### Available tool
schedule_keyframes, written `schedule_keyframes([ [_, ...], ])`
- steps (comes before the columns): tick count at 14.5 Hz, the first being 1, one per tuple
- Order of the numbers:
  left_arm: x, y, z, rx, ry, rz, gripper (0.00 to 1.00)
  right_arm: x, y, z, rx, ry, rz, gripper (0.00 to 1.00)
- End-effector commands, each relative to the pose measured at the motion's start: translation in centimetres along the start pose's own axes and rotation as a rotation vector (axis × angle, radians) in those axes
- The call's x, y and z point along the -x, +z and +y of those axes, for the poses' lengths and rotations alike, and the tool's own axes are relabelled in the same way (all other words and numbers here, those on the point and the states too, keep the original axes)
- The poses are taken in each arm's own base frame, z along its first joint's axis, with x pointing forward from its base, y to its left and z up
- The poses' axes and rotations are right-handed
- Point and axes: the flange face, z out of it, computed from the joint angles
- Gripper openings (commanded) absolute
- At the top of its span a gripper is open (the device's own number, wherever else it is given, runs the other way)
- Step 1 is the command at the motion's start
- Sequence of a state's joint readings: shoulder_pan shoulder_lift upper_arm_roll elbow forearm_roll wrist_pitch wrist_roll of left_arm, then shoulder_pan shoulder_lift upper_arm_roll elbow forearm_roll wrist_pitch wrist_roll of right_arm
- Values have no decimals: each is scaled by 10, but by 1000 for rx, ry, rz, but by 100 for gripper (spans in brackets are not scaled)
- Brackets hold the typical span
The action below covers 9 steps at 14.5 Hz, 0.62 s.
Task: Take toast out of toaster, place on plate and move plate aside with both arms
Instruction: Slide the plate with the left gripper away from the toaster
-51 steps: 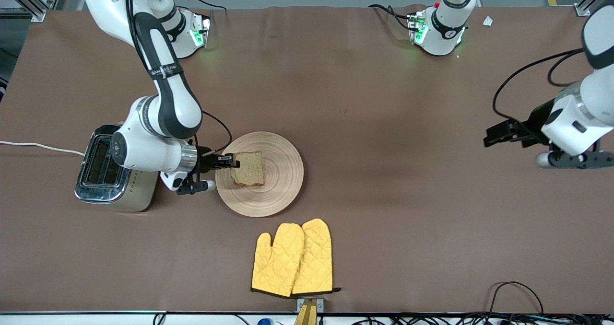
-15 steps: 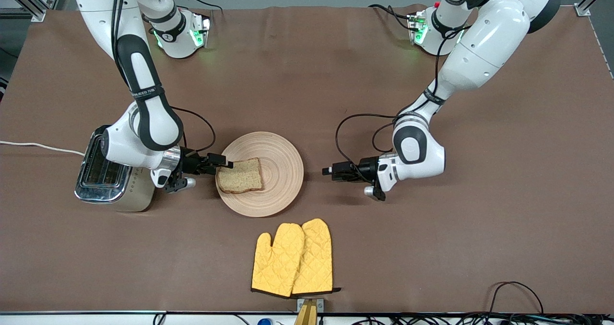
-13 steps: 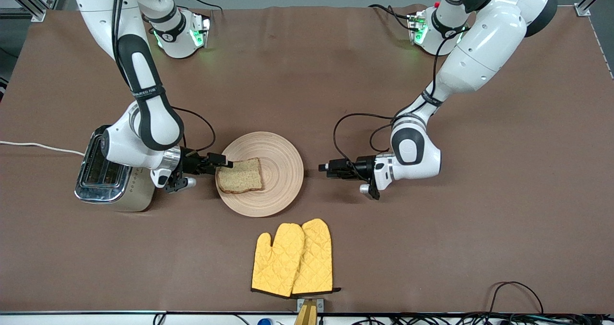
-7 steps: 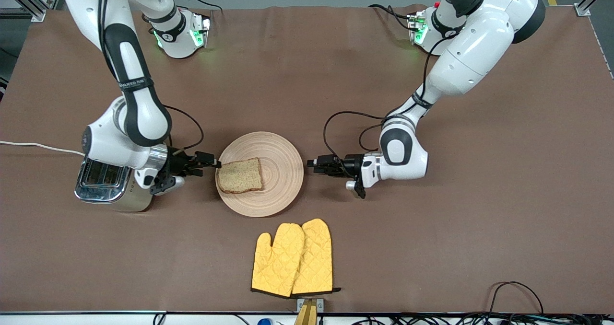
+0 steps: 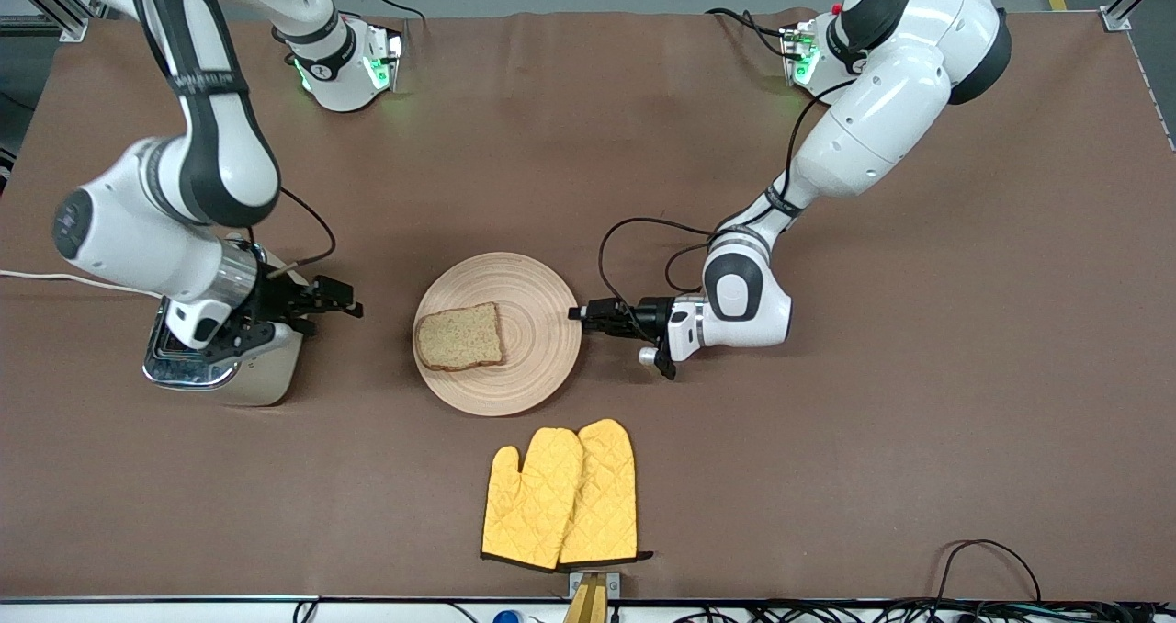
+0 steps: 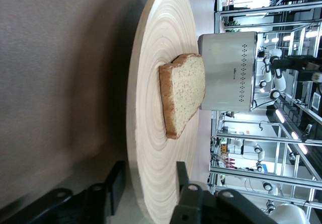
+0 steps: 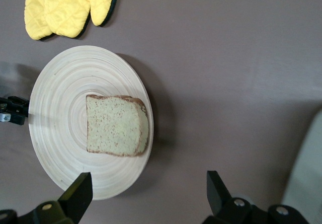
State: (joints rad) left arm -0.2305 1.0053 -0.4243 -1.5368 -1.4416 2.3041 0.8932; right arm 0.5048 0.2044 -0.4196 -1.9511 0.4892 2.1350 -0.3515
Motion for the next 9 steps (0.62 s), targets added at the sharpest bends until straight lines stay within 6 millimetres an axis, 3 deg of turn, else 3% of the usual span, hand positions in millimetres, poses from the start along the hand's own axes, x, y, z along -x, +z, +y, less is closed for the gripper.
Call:
schedule_keyframes([
  [1, -2, 13, 3, 13, 1, 19, 27, 20, -62, 3, 91, -1, 11, 100],
  [6, -4, 14, -5, 11, -8, 23, 1, 48, -200, 26, 260, 61, -48, 100],
  [9, -13, 0, 0, 6, 6, 39, 0, 58, -272, 25, 302, 92, -55, 100],
])
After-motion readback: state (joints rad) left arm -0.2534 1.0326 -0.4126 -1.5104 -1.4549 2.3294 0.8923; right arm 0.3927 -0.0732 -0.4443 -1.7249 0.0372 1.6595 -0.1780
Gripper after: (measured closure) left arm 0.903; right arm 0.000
